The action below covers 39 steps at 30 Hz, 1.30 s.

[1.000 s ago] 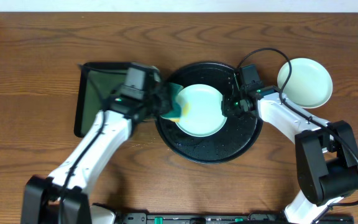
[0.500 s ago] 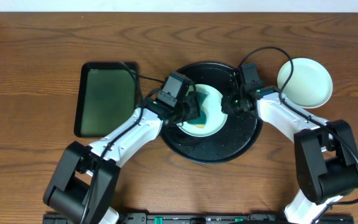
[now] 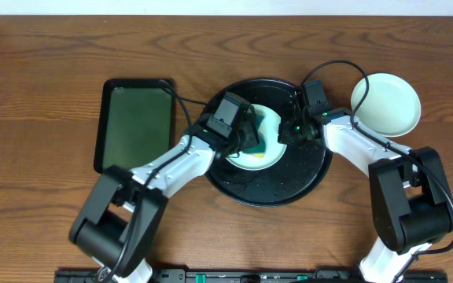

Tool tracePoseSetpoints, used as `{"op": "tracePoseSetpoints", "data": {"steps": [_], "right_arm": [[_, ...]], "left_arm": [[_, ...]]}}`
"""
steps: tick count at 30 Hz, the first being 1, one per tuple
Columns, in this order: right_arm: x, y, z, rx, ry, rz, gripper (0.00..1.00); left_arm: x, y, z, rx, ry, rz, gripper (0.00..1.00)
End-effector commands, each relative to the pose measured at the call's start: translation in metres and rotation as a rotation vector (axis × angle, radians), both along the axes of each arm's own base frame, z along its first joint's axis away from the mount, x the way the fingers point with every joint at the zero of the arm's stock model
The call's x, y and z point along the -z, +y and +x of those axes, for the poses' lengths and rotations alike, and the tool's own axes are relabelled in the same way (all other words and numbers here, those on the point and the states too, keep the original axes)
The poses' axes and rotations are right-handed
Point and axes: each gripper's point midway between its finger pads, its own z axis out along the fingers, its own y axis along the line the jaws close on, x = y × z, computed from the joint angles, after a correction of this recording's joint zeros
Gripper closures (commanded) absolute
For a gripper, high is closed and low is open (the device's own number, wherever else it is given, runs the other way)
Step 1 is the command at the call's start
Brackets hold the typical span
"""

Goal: Clean dirty plates on tray and stack at the side
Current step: 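Scrub the green plate with the left-held sponge while right gripper holds it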

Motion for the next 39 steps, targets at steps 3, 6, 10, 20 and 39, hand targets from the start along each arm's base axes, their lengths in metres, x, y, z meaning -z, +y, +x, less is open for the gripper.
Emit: {"op": "tracePoseSetpoints", "data": {"steps": [3, 6, 10, 20, 39], "right_arm": [[0.024, -0.004, -0.008, 0.018, 0.059, -0.038, 0.99], [0.025, -0.005, -0.010, 0.018, 0.067, -0.042, 0.99], [0.025, -0.005, -0.011, 0.018, 0.071, -0.044, 0.99], [0.026, -0.006, -0.014, 0.000, 0.078, -0.052, 0.99], [0.026, -0.006, -0.014, 0.000, 0.079, -0.052, 0.99]], "left_arm": [[0.033, 0.016, 0.005, -0.044, -0.021, 0.159, 0.92], [0.041, 0.035, 0.009, -0.059, -0.045, 0.266, 0.92], [0.039, 0.067, 0.014, -0.117, -0.068, 0.399, 0.93], [-0.019, 0.101, 0.032, -0.187, -0.198, 0.458, 0.93], [-0.014, -0.014, 0.016, -0.089, -0.086, -0.042, 0.92]]}}
